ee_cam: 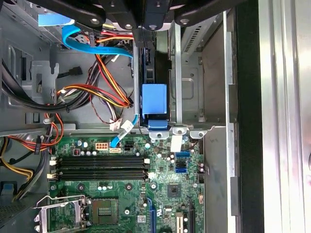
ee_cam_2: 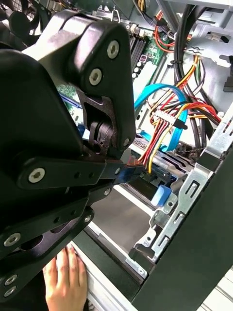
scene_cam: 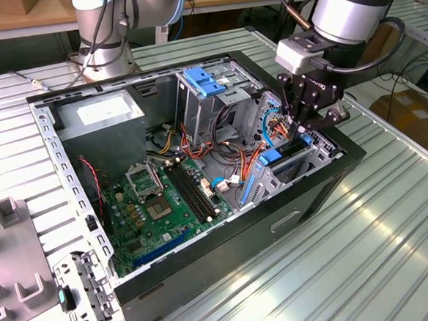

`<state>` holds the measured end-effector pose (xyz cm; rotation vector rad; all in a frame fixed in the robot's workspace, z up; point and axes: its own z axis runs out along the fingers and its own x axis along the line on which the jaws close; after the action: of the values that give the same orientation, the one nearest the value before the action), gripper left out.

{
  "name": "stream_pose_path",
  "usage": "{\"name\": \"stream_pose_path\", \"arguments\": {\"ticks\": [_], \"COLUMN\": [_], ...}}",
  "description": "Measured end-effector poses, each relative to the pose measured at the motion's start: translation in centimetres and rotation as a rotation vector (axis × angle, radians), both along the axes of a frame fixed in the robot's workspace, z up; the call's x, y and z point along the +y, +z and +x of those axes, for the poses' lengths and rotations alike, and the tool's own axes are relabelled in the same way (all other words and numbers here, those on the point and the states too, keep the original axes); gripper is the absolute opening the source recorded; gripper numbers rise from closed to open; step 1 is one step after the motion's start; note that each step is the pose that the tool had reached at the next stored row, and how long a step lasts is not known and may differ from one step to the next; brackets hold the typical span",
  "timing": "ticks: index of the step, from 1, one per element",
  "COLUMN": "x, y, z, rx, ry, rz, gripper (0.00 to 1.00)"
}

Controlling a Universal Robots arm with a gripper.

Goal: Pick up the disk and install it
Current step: 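Insert the second disk wire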

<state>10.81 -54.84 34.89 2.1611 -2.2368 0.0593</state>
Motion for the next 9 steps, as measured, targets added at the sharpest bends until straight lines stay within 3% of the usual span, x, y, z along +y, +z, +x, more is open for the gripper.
{"name": "stream_pose_path", "arguments": {"ticks": [2, 9], "x": [0.01, 0.00], "y": [0.09, 2.06], "z": [0.00, -0.01], "rx": [-0.0001, 0.0000], "ry": [0.000, 0.000], "rz": [0.0006, 0.0007], "gripper": [0.11, 0.11]}}
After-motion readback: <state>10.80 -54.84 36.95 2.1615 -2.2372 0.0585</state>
